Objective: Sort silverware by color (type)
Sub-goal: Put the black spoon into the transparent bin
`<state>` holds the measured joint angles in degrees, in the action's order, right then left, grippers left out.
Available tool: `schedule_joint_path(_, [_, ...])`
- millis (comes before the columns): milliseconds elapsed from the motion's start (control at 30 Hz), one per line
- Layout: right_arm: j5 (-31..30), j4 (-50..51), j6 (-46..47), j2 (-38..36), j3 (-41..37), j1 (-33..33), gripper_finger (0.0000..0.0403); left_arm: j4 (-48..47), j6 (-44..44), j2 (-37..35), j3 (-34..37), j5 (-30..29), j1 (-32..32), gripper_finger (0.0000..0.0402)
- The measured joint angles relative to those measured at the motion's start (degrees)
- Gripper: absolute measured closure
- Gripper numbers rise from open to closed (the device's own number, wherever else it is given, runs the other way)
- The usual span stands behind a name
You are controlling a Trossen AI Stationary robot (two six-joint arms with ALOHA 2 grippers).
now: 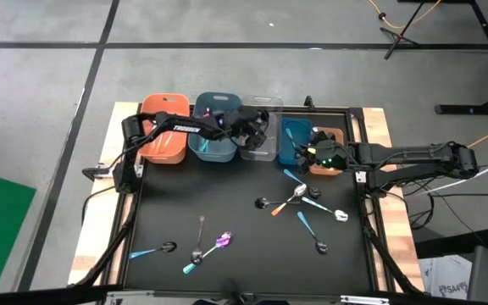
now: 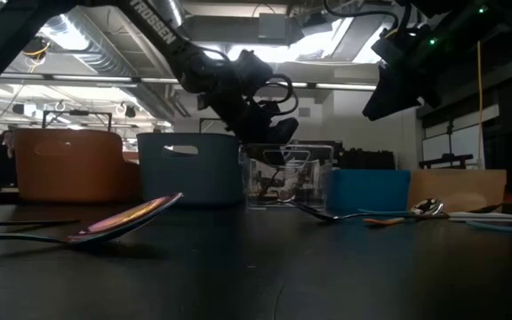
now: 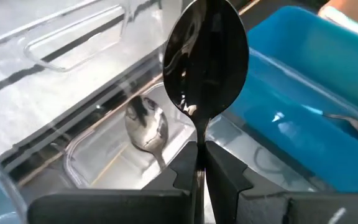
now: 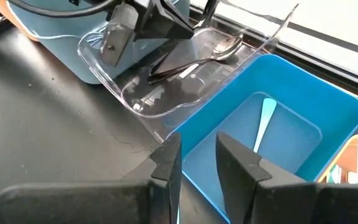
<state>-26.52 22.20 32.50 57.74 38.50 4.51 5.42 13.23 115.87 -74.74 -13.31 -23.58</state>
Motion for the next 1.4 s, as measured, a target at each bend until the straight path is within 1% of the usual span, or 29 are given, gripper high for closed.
schedule_joint_path(600, [0.0, 0.0, 0.0, 0.0, 0.0, 0.0, 0.0315, 0.2, 0.1, 0.0, 0.0, 0.3, -0.3, 0.0376])
schedule_joint_path(733, [0.1, 0.0, 0.1, 0.0, 0.0, 0.0, 0.0315, 0.2, 0.2, 0.0, 0.0, 0.3, -0.3, 0.0363])
schedule_joint_path(933, [0.2, 0.0, 0.2, 0.0, 0.0, 0.0, 0.0315, 0.2, 0.2, 0.0, 0.0, 0.3, -0.3, 0.0325])
schedule_joint_path(1067, [0.9, -0.1, 0.2, 0.0, 0.0, -0.1, 0.0315, 0.2, 0.2, -0.1, 0.0, 0.3, -0.3, 0.0308])
schedule_joint_path(1267, [1.7, -0.3, 0.2, 1.1, 0.0, -0.1, 0.0315, 0.2, 0.2, -0.1, 0.0, 0.3, -0.3, 0.0301])
schedule_joint_path(1400, [2.3, -2.9, -0.3, 3.3, 0.0, -0.1, 0.0315, 0.3, 0.2, -0.1, 0.0, 0.3, -0.3, 0.0301])
